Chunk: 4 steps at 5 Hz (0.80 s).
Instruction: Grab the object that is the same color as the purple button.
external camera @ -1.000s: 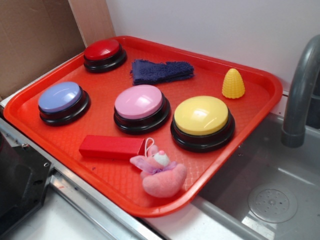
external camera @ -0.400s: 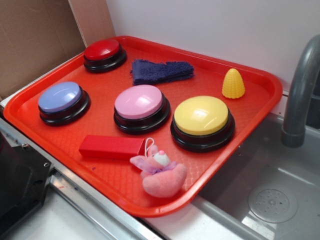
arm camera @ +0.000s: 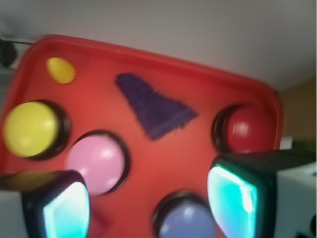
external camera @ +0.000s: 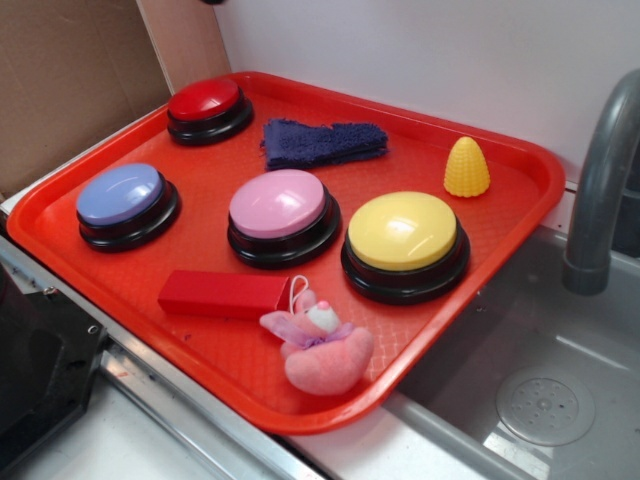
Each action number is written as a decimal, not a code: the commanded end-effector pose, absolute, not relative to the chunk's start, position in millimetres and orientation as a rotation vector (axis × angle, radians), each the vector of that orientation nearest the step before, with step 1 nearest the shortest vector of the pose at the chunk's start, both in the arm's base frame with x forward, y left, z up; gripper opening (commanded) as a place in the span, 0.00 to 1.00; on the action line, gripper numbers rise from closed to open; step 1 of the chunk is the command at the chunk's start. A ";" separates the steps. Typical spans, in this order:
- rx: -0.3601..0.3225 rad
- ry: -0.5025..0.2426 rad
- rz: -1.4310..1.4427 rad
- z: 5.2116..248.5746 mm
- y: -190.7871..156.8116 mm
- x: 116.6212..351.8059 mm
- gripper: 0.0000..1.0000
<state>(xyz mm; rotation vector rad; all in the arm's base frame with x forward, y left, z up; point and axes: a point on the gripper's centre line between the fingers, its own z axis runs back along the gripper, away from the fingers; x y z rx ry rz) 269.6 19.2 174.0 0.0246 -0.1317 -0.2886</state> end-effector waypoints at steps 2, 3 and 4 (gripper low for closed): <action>0.090 -0.178 -0.334 110.8 30.1 299.9 1.00; 0.104 -0.196 -0.334 84.9 25.2 306.6 1.00; 0.111 -0.179 -0.357 62.2 24.5 315.3 1.00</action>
